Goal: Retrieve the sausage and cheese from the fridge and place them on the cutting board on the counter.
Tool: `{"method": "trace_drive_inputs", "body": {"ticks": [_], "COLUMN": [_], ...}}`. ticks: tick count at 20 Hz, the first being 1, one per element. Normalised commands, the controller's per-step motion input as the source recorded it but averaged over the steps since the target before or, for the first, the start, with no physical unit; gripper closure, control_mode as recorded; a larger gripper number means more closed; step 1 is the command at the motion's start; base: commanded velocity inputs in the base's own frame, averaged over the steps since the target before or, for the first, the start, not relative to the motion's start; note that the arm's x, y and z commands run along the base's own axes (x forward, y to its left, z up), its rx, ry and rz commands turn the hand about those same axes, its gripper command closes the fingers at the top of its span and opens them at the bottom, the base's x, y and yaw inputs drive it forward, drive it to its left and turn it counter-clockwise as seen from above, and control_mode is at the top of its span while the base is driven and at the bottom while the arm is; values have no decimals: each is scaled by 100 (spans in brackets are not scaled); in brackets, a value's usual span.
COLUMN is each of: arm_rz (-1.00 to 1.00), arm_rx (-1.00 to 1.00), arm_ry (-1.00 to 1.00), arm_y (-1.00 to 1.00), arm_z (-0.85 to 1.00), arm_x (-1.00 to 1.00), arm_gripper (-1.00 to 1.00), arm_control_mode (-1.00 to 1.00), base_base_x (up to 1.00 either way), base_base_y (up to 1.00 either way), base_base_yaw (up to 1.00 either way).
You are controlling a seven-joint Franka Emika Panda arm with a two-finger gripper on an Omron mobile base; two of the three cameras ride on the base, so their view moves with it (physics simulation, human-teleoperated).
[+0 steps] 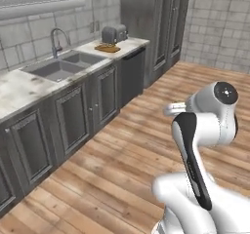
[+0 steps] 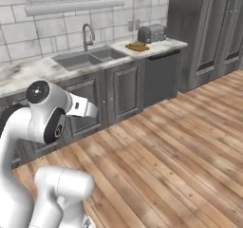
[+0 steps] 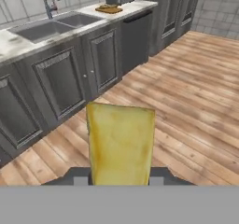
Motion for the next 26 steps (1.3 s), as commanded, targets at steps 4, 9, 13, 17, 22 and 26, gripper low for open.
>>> {"method": "trace_drive_inputs", "body": {"ticks": [4, 9, 13, 17, 22, 26], "arm_rz": [0, 0, 0, 0, 0, 0], "arm_rx": [0, 0, 0, 0, 0, 0], "arm_ry": [0, 0, 0, 0, 0, 0], "arm_y": [0, 0, 0, 0, 0, 0], "arm_z": [0, 0, 0, 0, 0, 0], "arm_x": [0, 0, 0, 0, 0, 0], "arm_gripper": [100, 100, 100, 100, 100, 100], "arm_control_mode": [100, 100, 100, 100, 100, 100], "base_base_x": [100, 100, 100, 100, 100, 100], "base_base_y": [-48, -54, -37, 0, 0, 0], "base_base_yaw": [-26, -23, -15, -2, 0, 3]}}
